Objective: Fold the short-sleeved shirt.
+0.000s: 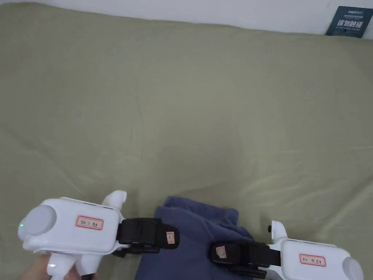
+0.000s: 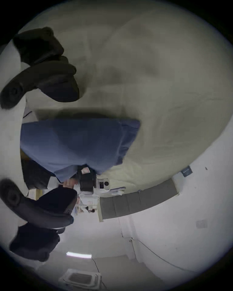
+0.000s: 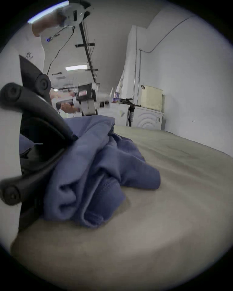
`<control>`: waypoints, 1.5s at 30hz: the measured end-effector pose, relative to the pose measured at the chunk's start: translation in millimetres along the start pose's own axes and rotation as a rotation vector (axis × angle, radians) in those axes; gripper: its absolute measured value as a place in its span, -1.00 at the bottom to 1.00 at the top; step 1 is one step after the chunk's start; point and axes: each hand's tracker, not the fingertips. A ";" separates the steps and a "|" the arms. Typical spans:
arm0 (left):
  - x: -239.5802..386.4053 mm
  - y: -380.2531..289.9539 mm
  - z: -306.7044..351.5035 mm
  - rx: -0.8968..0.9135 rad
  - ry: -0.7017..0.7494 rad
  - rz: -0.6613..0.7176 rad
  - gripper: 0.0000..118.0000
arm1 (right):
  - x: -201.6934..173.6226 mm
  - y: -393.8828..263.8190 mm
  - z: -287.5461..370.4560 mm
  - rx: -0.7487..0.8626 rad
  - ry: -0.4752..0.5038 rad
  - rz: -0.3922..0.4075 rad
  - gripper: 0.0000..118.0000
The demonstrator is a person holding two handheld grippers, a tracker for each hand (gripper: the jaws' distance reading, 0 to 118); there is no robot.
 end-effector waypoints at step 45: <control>43.7 23.2 291.3 0.517 0.645 -0.186 0.61 | -187.9 -39.6 92.7 0.398 -0.509 0.582 -1.00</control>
